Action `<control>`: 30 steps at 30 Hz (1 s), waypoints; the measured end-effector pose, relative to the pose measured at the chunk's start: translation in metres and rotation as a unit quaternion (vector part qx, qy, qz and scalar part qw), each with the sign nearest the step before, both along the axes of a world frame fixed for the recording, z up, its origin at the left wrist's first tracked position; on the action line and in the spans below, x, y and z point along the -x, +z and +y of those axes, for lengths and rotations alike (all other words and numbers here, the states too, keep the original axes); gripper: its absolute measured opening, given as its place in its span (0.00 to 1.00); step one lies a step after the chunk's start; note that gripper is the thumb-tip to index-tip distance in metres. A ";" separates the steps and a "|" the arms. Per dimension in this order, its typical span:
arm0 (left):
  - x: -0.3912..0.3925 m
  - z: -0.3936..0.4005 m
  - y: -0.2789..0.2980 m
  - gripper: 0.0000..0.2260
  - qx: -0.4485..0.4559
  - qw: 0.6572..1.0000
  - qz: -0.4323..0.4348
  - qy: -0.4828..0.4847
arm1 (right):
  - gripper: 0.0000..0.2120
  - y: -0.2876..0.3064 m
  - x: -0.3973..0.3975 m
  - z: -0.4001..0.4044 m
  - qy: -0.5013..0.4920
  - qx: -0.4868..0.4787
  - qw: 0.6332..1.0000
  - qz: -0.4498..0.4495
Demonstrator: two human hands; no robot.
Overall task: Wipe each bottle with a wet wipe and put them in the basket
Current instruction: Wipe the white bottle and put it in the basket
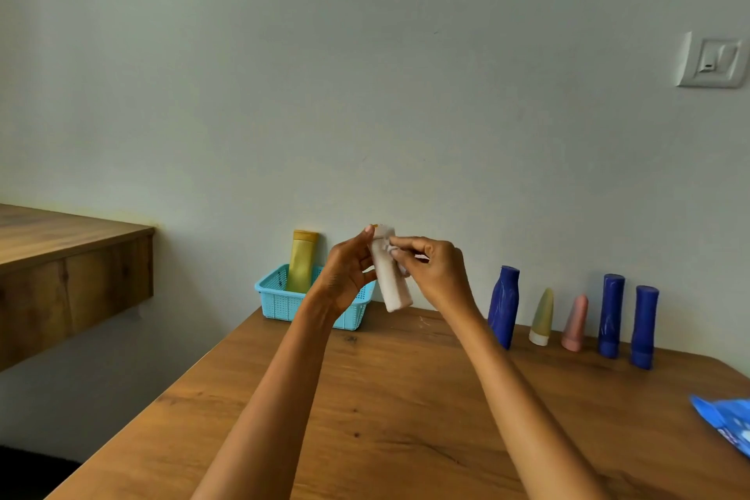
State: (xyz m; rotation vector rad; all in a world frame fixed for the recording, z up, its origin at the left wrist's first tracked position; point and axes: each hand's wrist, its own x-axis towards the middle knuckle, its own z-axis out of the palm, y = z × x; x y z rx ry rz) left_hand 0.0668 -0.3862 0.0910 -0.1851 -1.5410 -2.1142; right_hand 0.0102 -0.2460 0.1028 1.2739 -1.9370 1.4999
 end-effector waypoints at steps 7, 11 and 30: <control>0.005 0.009 -0.001 0.15 0.029 0.998 -0.053 -0.006 | 0.09 -0.002 0.010 0.012 -0.054 0.009 0.998 0.034; 0.010 0.014 0.000 0.18 0.047 0.996 -0.075 0.031 | 0.08 0.003 0.001 0.007 -0.048 0.039 0.995 0.077; -0.004 0.001 -0.001 0.14 -0.089 0.995 0.035 -0.030 | 0.06 0.013 0.000 0.009 0.020 -0.060 0.998 0.028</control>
